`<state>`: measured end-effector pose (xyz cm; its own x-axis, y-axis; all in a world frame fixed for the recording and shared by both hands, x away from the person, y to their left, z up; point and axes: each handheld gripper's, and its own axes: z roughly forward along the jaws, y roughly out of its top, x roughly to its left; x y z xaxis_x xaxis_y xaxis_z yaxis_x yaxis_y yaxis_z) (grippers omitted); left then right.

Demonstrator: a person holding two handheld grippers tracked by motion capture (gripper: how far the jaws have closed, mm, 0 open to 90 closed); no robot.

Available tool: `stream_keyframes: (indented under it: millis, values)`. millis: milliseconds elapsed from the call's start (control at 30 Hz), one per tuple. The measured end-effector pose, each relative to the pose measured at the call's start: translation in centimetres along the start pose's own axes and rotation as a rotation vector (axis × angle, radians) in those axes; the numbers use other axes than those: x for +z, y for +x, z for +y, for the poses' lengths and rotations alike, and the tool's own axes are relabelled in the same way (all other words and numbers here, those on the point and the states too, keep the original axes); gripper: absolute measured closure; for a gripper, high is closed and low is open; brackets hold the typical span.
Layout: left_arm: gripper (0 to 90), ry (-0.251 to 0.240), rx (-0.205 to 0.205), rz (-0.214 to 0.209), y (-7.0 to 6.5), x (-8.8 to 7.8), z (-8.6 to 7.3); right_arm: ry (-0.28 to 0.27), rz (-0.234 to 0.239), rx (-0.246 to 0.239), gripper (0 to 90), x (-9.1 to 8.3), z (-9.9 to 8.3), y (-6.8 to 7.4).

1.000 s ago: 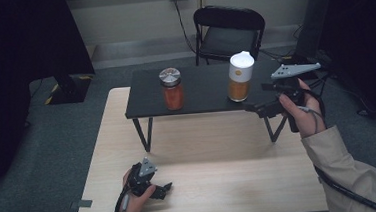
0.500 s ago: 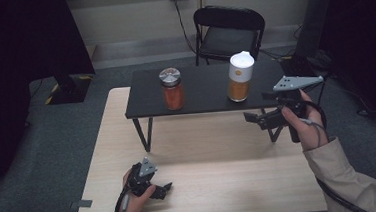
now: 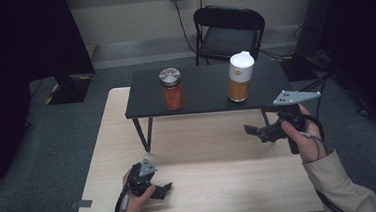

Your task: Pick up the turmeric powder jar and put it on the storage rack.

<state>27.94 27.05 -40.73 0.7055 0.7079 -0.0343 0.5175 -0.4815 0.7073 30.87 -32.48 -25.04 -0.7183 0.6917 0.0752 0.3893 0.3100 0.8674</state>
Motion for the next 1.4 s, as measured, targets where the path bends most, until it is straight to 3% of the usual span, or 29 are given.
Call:
stream_keyframes:
  millis: [733, 1400]
  values:
    - [0.0, 0.000, 0.000, 0.000, 0.0, 0.0, 0.0, -0.014, 0.005, 0.038, 0.4, 2.0, -5.2, 0.0]
    - [0.0, 0.000, 0.000, 0.000, 0.0, 0.0, 0.0, 0.004, 0.006, 0.063, 0.3, 3.4, -8.8, 0.2]
